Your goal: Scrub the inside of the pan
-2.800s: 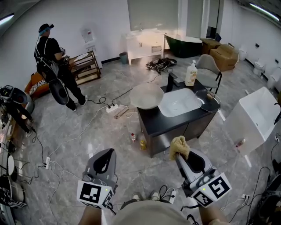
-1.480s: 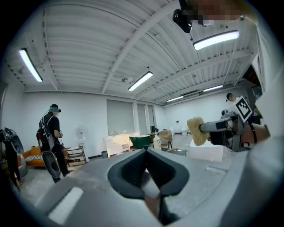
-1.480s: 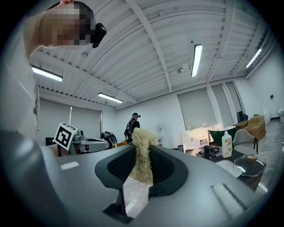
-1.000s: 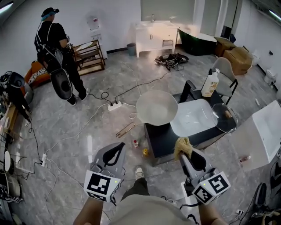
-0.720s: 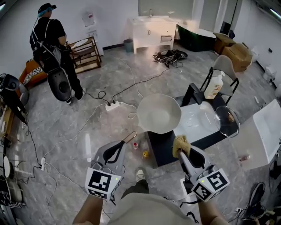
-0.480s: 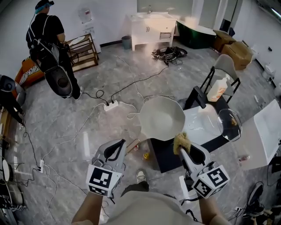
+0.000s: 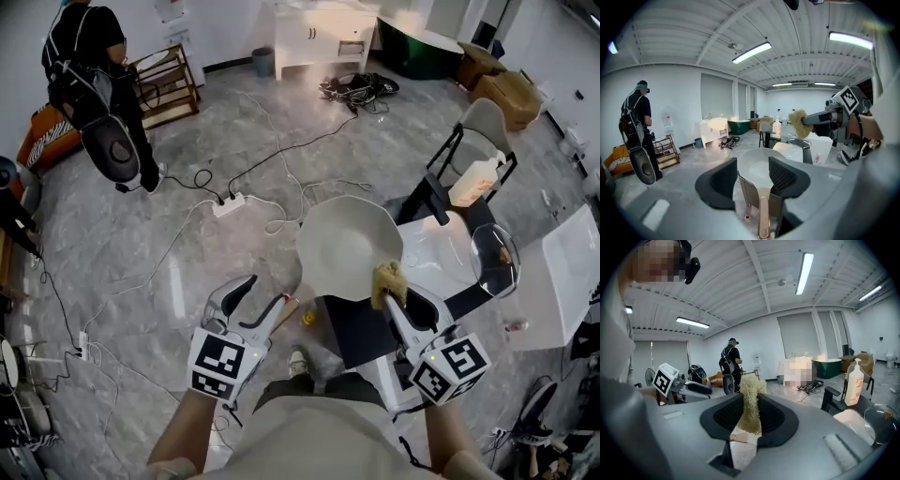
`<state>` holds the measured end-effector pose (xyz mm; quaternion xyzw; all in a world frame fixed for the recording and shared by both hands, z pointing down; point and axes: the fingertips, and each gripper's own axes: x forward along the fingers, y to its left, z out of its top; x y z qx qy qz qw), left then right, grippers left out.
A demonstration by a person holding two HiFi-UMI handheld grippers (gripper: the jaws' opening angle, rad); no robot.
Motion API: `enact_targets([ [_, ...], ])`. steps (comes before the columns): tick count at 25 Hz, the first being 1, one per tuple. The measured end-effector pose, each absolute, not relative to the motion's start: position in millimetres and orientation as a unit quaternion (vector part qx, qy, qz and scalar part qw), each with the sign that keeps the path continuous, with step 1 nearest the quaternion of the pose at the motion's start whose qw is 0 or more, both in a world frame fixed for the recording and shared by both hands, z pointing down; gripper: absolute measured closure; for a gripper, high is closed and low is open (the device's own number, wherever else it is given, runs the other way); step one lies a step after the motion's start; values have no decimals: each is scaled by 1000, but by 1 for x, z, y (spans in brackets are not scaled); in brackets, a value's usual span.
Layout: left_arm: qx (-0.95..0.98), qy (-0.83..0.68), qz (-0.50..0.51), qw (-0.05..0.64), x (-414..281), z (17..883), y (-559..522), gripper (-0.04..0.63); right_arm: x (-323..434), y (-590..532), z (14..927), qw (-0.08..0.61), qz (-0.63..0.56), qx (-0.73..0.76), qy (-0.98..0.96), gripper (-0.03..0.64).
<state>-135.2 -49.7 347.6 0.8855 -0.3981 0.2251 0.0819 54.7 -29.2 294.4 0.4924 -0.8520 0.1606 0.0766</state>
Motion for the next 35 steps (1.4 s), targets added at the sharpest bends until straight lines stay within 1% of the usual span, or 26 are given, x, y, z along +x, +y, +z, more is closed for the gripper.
enact_targets([
  [2,886,-386,242,90,-129,361,-54,363,59,-37,302,82,165,491,-852,522],
  [5,883,-374,265,98,-118,375,-59,331,70,-50,314,89,174,485,-852,522],
  [8,877,-375,284,98,-111,380,-66,327,78,-62,327,97,185,474,-856,522],
  [12,869,-368,315,104,-102,392,-72,291,82,-77,339,109,194,454,-863,522],
  [16,859,-357,349,113,-90,415,-74,273,89,-91,350,113,203,438,-868,522],
  [20,845,-341,391,130,-84,447,-68,268,94,-101,359,122,209,423,-873,522],
  [25,824,-295,468,126,-74,489,-52,256,98,-110,379,140,222,401,-878,521],
  [35,783,-247,543,176,-73,551,-42,256,93,-122,425,188,247,356,-882,520],
])
